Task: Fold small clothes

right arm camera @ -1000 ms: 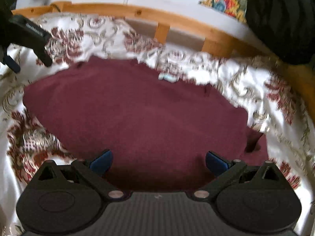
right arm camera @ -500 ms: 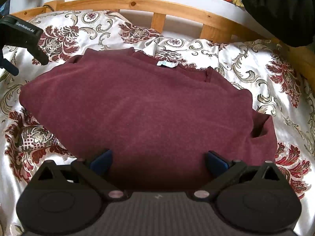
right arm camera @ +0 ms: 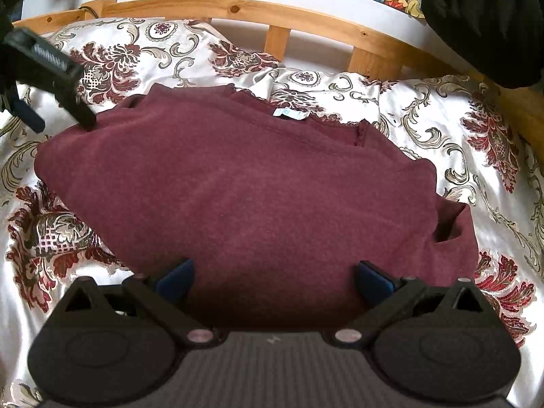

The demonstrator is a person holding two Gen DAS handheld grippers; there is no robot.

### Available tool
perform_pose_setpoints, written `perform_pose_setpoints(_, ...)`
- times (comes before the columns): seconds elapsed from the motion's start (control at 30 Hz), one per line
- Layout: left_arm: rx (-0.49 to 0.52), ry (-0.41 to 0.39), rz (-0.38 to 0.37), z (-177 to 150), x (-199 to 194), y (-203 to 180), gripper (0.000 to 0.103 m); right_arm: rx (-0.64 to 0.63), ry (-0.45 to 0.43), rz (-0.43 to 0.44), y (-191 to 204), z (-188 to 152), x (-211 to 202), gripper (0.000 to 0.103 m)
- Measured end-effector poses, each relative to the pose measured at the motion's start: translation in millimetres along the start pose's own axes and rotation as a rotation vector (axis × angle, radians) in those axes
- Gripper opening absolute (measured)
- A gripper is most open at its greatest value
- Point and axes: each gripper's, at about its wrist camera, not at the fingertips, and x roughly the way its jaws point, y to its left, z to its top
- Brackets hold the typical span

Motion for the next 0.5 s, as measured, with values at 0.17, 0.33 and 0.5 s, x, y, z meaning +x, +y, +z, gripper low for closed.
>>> perform_pose_setpoints(0.17,-0.014,0.090,0.047,0.5,17.8,3.1,0.102,-0.005,-0.001,-0.001,0.2,0.1,-0.2,0.103)
perform_pose_setpoints(0.33,-0.023,0.118,0.055,-1.1,23.5,6.8,0.102,-0.012,-0.002,-0.001,0.3,0.1,-0.6,0.103)
perform_pose_setpoints(0.5,-0.035,0.140,0.052,0.1,29.0,7.5,0.103,-0.013,-0.002,-0.002,0.5,0.2,-1.0,0.103)
